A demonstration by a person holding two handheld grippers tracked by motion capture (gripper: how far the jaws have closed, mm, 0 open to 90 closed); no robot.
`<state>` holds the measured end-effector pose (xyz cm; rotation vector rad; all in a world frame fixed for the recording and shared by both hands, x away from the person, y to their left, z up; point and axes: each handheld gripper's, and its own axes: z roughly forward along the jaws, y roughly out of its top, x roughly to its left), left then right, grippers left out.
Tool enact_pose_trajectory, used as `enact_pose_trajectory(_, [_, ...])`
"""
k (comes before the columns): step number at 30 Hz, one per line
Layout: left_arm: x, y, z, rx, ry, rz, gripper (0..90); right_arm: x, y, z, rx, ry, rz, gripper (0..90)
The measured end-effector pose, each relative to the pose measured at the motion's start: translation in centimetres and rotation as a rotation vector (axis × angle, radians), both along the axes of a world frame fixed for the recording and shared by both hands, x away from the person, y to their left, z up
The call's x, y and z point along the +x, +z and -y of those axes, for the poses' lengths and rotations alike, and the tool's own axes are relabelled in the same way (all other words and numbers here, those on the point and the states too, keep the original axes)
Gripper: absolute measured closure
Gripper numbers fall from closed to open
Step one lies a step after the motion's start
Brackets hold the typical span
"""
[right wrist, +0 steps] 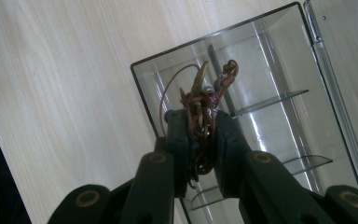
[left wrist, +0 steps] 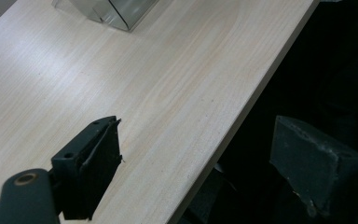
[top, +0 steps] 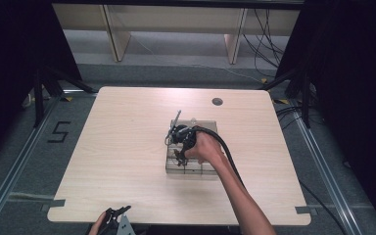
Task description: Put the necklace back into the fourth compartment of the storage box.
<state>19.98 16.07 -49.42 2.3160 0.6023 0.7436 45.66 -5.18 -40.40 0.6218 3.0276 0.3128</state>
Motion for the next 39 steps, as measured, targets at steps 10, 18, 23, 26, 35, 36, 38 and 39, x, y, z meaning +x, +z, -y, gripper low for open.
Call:
enact_pose_trajectory(10, [0.0,0.0,0.0,0.004,-0.003,-0.002,15.4,0.8,-1.3,-0.5,0.013,0.015,-0.014,79.2])
enact_pose_trajectory(18, [0.0,-0.1,0.0,-0.003,-0.002,-0.003,15.4,1.0,-2.3,-0.8,0.006,0.012,-0.031,79.2])
enact_pose_trajectory(23, [0.0,-0.1,0.0,-0.001,-0.004,-0.003,15.4,1.1,-2.8,-1.2,0.003,0.038,-0.031,79.2])
enact_pose_trajectory(26, [0.0,0.0,0.0,0.006,0.003,0.005,15.4,1.1,-3.0,-1.4,-0.003,0.030,-0.033,79.1])
enact_pose_trajectory(35, [0.0,0.0,0.0,-0.005,-0.002,-0.001,15.4,1.4,-4.1,-1.5,0.013,0.023,-0.058,79.0])
enact_pose_trajectory(36, [0.0,0.0,0.0,0.001,-0.005,-0.005,15.4,1.4,-4.1,-1.4,0.019,0.024,-0.056,78.5])
enact_pose_trajectory(38, [0.0,-0.1,0.0,0.005,0.005,0.007,15.4,1.4,-3.9,-1.4,0.020,0.006,-0.056,77.7])
enact_pose_trajectory(39, [0.0,0.0,0.0,0.004,-0.006,-0.006,15.4,1.5,-3.9,-1.2,0.035,0.012,-0.050,77.2])
